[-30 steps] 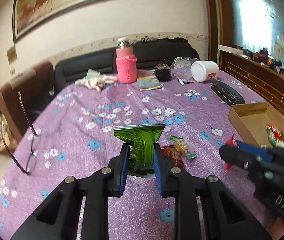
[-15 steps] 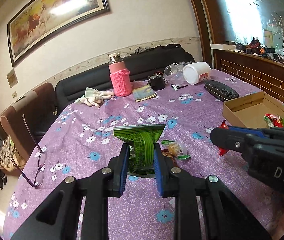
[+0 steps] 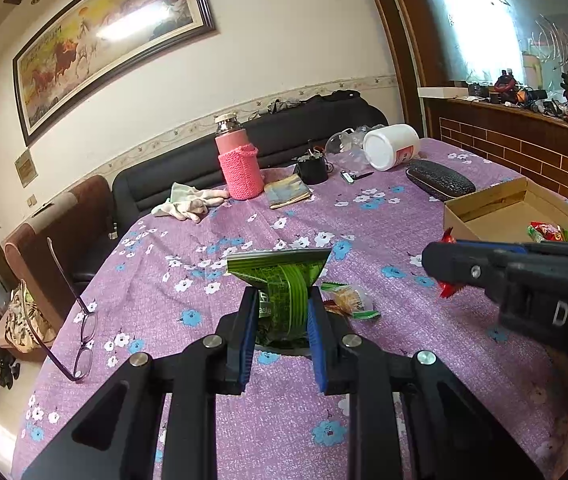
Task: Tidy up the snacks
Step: 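Lift the green packet and small red packet and carry them toward the tray, then lower both packets into the tray and open both tools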
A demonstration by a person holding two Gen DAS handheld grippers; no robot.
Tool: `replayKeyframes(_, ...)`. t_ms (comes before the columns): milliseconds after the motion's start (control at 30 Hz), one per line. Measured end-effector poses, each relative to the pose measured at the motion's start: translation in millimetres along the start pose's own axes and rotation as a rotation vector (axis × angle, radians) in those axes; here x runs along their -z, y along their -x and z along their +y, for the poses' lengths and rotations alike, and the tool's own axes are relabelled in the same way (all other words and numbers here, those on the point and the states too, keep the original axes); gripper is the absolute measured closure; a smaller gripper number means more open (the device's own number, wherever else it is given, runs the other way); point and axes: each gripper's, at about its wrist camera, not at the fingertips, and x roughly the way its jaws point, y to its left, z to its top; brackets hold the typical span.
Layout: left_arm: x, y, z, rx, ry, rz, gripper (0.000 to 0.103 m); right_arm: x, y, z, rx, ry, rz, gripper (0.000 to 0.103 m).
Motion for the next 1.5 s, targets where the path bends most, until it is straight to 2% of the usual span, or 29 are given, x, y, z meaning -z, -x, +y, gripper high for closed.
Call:
replayKeyframes(233, 0, 2, -2, 0.013, -0.003, -0.003, 0.08, -6, 8, -18, 0.015, -0.061, -0.024, 0.084)
replayKeyframes(667, -6, 12, -10, 0.157, 0.042, 0.009, 0.08, -25, 31, -65, 0.063, -0.183, -0.079, 0.084)
replayKeyframes(800, -13, 18, -21, 0.22, 0.039, 0.037, 0.08, -33, 52, -96, 0.065, -0.266, -0.13, 0.084)
replayKeyframes(900, -19, 26, -37, 0.263, 0.018, 0.047, 0.08, -36, 68, -126, 0.083, -0.348, -0.159, 0.084)
replayKeyframes(967, -26, 31, -51, 0.295, -0.001, 0.049, 0.08, -38, 73, -145, 0.062, -0.386, -0.14, 0.084)
replayKeyframes(1233, -43, 26, -127, 0.471, -0.025, 0.117, 0.08, -35, 76, -173, 0.106, -0.43, -0.08, 0.084)
replayKeyframes(1367, -37, 10, -162, 0.53, -0.029, 0.19, 0.08, -30, 75, -186, 0.152, -0.467, -0.031, 0.084)
replayKeyframes(1500, -37, 2, -182, 0.533, -0.051, 0.19, 0.08, -24, 73, -202, 0.183, -0.522, 0.009, 0.084)
